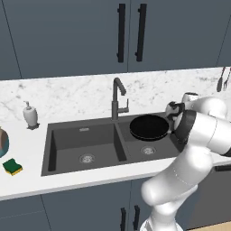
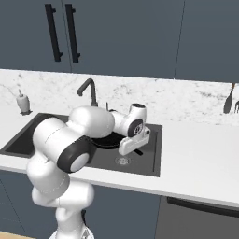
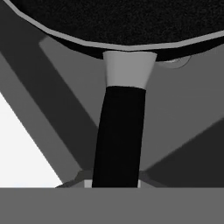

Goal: Pick the pan and sponge and place them into the sink. Then turn on the water.

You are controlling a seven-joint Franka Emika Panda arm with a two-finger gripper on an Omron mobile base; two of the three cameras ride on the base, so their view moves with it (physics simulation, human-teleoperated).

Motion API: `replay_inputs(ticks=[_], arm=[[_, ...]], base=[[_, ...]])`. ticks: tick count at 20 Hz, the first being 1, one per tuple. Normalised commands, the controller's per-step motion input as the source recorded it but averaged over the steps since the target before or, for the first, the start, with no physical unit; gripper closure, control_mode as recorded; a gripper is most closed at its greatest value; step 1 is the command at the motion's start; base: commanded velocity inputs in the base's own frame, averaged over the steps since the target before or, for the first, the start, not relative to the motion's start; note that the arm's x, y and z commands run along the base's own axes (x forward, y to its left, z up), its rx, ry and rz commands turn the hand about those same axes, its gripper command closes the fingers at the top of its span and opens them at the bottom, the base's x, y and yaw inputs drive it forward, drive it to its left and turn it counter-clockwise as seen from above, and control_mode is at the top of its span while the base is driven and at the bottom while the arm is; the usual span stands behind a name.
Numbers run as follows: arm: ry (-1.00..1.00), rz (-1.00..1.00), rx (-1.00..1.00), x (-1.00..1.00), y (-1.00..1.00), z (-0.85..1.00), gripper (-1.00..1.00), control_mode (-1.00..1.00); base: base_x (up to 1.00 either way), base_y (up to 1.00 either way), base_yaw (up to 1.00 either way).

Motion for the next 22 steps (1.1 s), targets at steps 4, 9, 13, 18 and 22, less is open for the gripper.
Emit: replay_inputs(ticks=[4, 9, 13, 18, 22], arm=[[-0.06, -0.14, 0.0, -0.01, -0.28, -0.19, 1.0, -1.0], [0.0, -0.03, 0.0, -0.16, 0.0, -0.26, 1.0, -1.0], [0.01, 0.02, 0.0, -0.23, 0.19, -0.15, 1.0, -1.0], [0.0, 0.05, 0.0, -0.03, 0.33, 0.0, 1.0, -1.0], [0.02, 0.06, -0.01, 0.08, 0.54, -0.03, 1.0, -1.0]], base=[[0.0, 0.0, 0.0], [0.0, 0.0, 0.0], [0.0, 0.0, 0.0], [0.0, 0.0, 0.0], [0.0, 0.0, 0.0]])
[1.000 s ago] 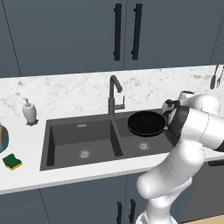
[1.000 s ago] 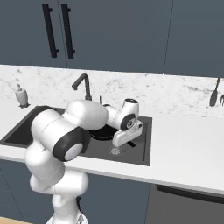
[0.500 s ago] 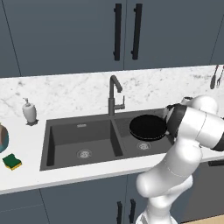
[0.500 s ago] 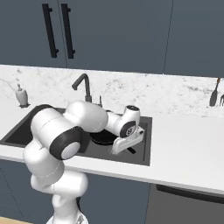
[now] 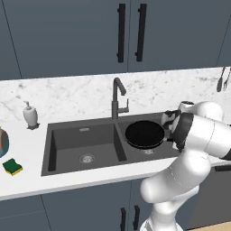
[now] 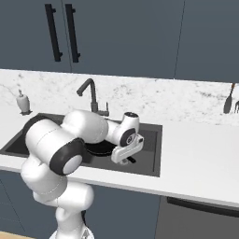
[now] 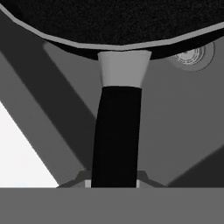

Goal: Pick the pan and sponge and place them into the sink. Then turn on the water.

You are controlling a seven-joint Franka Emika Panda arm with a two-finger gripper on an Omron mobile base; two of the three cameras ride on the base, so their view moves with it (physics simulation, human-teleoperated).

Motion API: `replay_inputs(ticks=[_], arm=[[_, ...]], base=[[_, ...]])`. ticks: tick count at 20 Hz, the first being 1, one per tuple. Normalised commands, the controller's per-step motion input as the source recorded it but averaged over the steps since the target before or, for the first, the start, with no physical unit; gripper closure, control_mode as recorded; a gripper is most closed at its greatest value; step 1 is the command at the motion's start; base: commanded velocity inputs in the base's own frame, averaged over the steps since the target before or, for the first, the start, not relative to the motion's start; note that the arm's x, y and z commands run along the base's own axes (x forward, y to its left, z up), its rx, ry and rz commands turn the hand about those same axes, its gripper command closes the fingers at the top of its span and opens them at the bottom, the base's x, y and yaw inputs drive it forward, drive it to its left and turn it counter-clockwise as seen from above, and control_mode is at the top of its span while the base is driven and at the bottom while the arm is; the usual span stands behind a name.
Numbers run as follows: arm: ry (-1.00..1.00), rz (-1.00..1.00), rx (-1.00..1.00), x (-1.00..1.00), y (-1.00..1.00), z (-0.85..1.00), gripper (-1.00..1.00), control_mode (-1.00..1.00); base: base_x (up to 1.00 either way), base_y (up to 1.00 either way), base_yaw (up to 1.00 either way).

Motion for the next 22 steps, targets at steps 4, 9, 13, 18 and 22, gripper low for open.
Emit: replay_inputs(ticks=[4, 9, 13, 18, 22], arm=[[0.07, 0.0, -0.08, 0.36, 0.23, -0.21, 1.0, -1.0], [0.09, 0.0, -0.1, 0.49, 0.0, -0.28, 1.0, -1.0], [-0.02, -0.03, -0.05, 0.43, -0.01, -0.26, 1.0, -1.0], [-0.24, -0.07, -0.01, 0.41, -0.02, -0.08, 1.0, -1.0], [-0.34, -0.09, 0.0, 0.38, -0.12, 0.0, 1.0, -1.0]], base=[[0.0, 0.0, 0.0], [0.0, 0.0, 0.0], [0.0, 0.0, 0.0], [0.0, 0.0, 0.0], [0.0, 0.0, 0.0]])
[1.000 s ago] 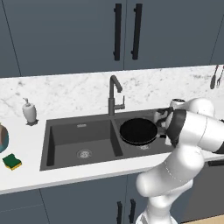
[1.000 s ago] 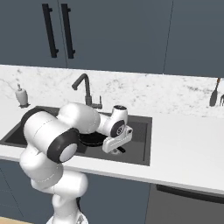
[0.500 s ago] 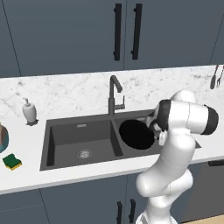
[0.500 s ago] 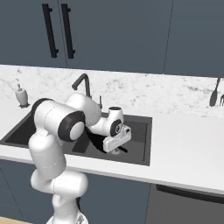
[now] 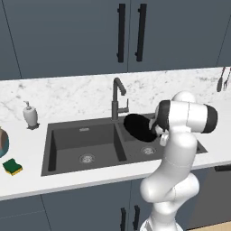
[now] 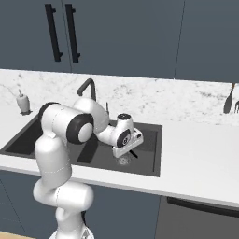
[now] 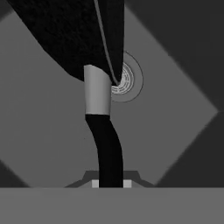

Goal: Pick the pan and sponge and place them into the sink. Then turn on the water.

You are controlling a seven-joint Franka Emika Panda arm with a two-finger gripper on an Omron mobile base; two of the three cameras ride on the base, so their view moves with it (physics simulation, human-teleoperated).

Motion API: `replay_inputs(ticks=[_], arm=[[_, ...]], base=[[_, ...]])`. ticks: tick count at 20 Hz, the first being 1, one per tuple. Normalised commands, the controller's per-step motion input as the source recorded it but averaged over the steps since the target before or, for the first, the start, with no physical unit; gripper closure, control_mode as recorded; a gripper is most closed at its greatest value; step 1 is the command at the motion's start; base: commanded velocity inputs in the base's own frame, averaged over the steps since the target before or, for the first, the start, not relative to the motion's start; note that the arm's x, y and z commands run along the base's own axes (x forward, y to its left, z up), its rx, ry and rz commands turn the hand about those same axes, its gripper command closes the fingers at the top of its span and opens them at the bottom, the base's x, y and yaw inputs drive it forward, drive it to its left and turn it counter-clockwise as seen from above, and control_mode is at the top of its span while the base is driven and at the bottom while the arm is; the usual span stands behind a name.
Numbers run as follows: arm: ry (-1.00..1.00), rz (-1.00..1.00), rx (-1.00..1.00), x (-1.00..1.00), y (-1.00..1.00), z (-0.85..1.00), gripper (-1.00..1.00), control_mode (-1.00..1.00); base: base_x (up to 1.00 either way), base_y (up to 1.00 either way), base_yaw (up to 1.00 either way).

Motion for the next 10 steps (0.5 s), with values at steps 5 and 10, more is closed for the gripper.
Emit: replay_inputs(ticks=[5, 10], arm=[[-0.31, -0.1, 0.0, 0.2, -0.17, -0.11, 1.0, -1.0], [-0.13, -0.05, -0.05, 0.2, -0.07, -0.4, 1.0, -1.0]], base=[[0.0, 0.0, 0.0], [0.0, 0.0, 0.0]])
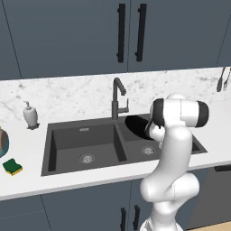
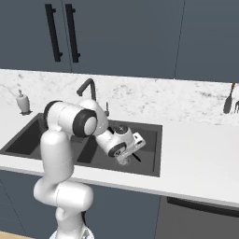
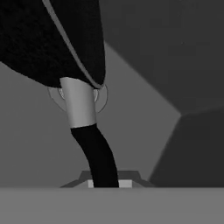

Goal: Pick the pan and sponge and place them into the sink. Then turn on the water.

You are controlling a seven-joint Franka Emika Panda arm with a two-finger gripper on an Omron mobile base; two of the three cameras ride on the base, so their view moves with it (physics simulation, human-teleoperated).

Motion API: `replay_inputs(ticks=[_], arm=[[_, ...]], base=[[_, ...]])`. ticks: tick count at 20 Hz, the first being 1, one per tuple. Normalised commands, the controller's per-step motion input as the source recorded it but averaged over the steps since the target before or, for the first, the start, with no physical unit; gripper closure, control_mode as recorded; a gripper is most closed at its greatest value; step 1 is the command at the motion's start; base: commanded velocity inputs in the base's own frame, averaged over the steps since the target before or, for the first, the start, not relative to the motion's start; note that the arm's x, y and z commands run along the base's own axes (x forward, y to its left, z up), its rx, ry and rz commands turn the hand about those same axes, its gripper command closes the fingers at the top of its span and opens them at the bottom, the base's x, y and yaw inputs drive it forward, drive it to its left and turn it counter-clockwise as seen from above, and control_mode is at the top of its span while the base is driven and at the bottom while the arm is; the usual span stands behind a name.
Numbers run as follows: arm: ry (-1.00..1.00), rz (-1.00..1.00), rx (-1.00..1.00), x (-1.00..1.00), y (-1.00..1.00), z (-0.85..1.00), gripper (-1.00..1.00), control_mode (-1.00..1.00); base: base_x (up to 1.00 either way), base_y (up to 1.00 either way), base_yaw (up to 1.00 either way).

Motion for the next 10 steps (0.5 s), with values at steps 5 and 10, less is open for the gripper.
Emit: replay_inputs(ticks=[5, 10], arm=[[0.0, 0.0, -0.11, 0.21, -0.3, -0.42, 1.0, -1.0], [0.13, 0.09, -0.09, 0.02, -0.62, -0.27, 1.0, -1.0]], base=[[0.0, 0.0, 0.0], [0.0, 0.0, 0.0]])
